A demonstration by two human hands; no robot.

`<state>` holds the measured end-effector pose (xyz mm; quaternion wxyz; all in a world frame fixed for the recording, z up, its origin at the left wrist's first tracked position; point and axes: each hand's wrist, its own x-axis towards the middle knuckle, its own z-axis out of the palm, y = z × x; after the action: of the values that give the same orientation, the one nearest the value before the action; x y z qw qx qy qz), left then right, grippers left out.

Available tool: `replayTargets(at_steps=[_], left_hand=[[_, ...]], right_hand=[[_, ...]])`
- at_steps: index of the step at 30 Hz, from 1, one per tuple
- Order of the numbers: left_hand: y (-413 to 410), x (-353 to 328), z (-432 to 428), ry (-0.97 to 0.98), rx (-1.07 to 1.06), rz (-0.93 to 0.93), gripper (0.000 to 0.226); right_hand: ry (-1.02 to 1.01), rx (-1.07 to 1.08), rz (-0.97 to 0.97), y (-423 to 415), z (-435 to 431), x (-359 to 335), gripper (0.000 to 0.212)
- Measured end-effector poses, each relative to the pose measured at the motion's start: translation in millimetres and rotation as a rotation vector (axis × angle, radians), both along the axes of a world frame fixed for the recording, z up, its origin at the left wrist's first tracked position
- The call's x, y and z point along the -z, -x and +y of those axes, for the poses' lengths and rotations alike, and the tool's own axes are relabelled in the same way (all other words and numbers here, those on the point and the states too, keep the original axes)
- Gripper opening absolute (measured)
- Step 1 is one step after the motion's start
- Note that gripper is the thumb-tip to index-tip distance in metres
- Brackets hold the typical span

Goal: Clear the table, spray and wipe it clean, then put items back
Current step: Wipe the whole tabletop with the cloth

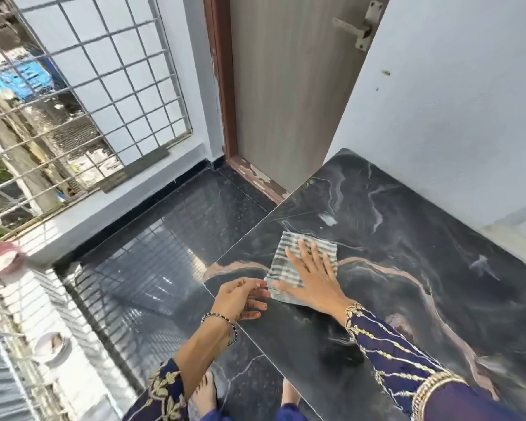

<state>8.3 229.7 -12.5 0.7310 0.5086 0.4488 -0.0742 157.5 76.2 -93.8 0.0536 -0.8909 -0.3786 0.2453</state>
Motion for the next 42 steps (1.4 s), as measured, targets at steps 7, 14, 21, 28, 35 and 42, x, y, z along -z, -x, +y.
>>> replayTargets(at_steps=[7, 14, 21, 28, 35, 42], left_hand=[[14.4, 10.6, 61.4, 0.037, 0.043, -0.017, 0.020], [39.9, 13.9, 112.0, 0.017, -0.019, -0.013, 0.019], [43.3, 7.2, 122.9, -0.013, 0.007, -0.012, 0.019], [26.5, 8.2, 117.0, -0.053, 0.132, -0.032, 0.018], [14.1, 25.5, 105.3, -0.059, 0.161, -0.036, 0.017], [-13.9, 50.4, 78.5, -0.293, 0.288, -0.006, 0.024]], right_hand=[[0.074, 0.131, -0.070, 4.7, 51.4, 7.7, 0.099], [0.040, 0.046, -0.195, 39.0, 104.1, 14.7, 0.070], [-0.023, -0.230, -0.281, 95.0, 120.3, 21.2, 0.062], [-0.040, -0.388, -0.228, 108.3, 38.9, 11.3, 0.063], [0.060, -0.270, -0.117, 73.4, 26.6, -2.3, 0.068], [0.067, -0.262, -0.123, 42.4, 73.8, 5.8, 0.067]])
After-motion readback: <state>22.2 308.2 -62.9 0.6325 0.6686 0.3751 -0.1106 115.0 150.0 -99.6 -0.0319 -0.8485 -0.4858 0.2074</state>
